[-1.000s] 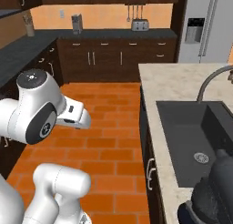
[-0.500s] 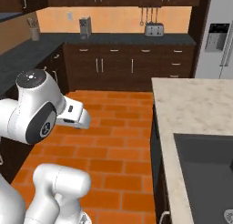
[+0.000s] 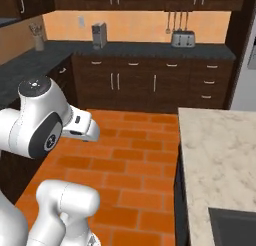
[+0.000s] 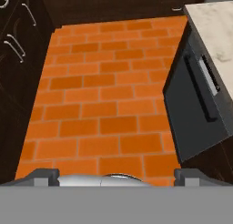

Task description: Navigate to the toaster.

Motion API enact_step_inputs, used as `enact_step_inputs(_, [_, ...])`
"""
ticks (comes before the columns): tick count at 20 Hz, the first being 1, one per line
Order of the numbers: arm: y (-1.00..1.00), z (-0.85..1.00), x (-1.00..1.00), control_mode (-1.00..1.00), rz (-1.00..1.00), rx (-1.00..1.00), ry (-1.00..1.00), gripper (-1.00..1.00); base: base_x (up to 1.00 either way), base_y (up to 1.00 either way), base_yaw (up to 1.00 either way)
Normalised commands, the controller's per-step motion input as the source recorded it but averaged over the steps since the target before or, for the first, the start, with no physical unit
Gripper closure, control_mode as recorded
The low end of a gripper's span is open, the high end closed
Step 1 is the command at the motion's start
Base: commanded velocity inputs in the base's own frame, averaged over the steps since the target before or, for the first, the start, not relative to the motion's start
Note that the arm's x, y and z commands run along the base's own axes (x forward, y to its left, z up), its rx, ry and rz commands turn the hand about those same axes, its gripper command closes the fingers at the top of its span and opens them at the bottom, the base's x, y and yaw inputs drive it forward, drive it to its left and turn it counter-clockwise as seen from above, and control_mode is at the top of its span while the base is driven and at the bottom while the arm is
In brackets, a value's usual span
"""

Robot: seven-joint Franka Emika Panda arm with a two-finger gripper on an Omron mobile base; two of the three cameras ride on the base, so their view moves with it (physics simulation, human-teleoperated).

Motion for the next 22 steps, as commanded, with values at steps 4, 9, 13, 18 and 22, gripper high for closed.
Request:
enact_step_inputs(4, [0.00,0.00,0.00,1.00,0.00,0.00,0.00,-1.00,1.00,-0.03,0.11])
enact_step_inputs(9, [0.00,0.00,0.00,1.00,0.00,0.00,0.00,-1.00,1.00,-0.21,0.16])
enact_step_inputs(13, [0.00,0.00,0.00,1.00,0.00,0.00,0.00,-1.00,1.00,-0.19,0.14])
enact_step_inputs(18, [0.00,0.00,0.00,1.00,0.00,0.00,0.00,-1.00,1.00,-0.36,0.13])
enact_step_inputs(22, [0.00,0.00,0.00,1.00,0.00,0.00,0.00,-1.00,1.00,-0.30,0.11])
